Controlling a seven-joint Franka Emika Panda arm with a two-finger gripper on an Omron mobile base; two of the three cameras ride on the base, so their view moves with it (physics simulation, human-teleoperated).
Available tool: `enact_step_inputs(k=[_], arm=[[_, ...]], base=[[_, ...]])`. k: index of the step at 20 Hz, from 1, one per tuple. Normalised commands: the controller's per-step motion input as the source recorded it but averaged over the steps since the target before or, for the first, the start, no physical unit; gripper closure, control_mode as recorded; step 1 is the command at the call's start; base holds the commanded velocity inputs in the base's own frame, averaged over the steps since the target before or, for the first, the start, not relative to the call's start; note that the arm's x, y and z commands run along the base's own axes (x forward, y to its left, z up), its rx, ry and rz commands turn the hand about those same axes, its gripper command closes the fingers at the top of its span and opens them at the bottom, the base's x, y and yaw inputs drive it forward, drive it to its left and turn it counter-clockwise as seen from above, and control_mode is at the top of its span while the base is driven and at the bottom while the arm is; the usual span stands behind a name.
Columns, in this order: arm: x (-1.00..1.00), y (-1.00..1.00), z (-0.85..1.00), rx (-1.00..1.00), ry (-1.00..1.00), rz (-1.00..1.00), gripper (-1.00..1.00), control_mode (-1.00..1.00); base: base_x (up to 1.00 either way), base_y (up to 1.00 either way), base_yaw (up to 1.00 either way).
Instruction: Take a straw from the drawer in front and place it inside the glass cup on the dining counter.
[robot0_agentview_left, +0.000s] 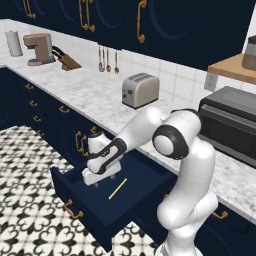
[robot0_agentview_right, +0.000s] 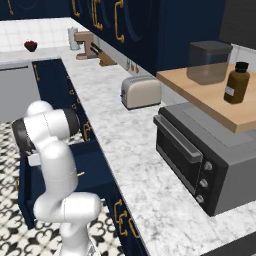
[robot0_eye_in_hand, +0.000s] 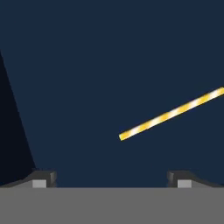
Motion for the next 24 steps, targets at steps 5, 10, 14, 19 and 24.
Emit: enact_step_inputs(k=[5,10,14,19,24], arm=[[0.17,-0.56,0.00,0.00,0.00,-0.25,-1.00,-1.00],[0.46,-0.38,-0.12,0.00,-0.01,-0.18,-1.00,-1.00],[0.54,-0.21,-0.20,0.00,0.00,-0.13,-1.00,-1.00],[0.20,-0.08,-0.38,0.00,0.00,-0.10,-1.00,-1.00],[0.20,-0.05,-0.43,0.00,0.00,-0.10,-1.00,-1.00]], base=[[0.00,0.00,0.00],[0.00,0.00,0.00],[0.00,0.00,0.00],[0.00,0.00,0.00],[0.00,0.00,0.00]])
